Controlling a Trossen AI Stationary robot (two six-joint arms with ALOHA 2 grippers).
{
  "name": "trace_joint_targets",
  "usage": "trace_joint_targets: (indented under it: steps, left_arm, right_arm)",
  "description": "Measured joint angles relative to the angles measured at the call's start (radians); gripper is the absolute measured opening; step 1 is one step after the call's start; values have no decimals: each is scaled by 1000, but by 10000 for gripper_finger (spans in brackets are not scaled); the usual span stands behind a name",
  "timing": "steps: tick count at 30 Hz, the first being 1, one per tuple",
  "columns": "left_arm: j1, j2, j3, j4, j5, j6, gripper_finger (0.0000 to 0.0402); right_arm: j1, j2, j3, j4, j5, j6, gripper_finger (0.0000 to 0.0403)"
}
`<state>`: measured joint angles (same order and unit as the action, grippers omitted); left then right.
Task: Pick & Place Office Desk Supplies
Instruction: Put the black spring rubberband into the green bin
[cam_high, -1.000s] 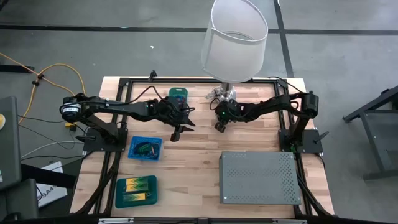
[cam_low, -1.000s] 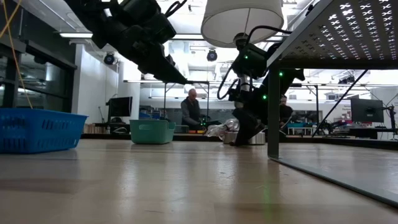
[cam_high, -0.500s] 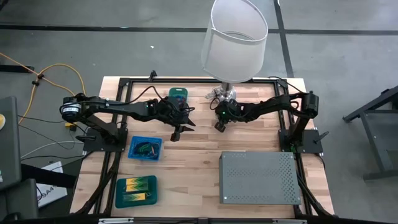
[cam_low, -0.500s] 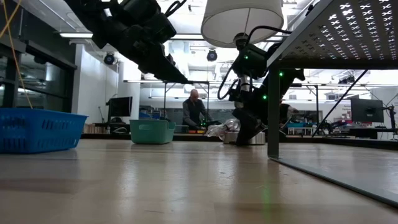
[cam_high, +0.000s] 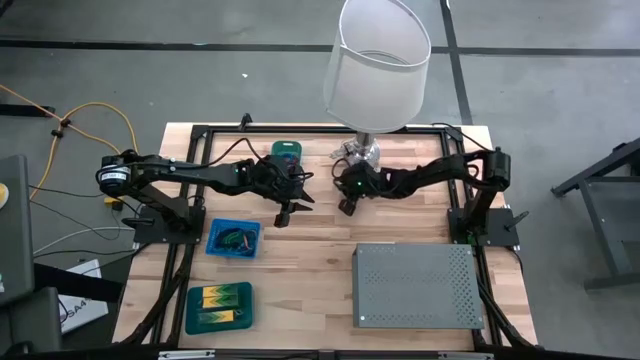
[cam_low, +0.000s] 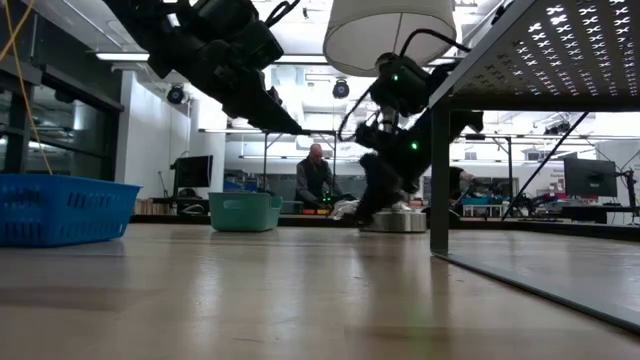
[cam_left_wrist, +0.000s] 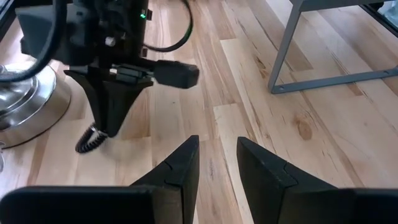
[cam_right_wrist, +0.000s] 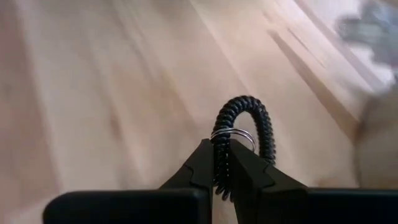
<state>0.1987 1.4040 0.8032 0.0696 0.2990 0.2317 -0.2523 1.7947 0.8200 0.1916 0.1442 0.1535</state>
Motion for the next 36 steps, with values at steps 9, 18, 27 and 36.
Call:
trace_joint_targets:
  steps: [9, 18, 27, 36]
  left_arm:
    - [0, 0, 0, 0, 0, 0, 102]
    - [0, 0, 0, 0, 0, 0, 102]
    - [0, 0, 0, 0, 0, 0, 102]
    - [0, -1, -1, 41, -3, -50, 102]
  right_arm:
    - [42, -1, 0, 212, -95, 0, 21]
    - [83, -2, 1, 314, -162, 2, 21]
    - [117, -3, 1, 314, -297, 72, 21]
    - [122, -3, 1, 320, -383, 162, 21]
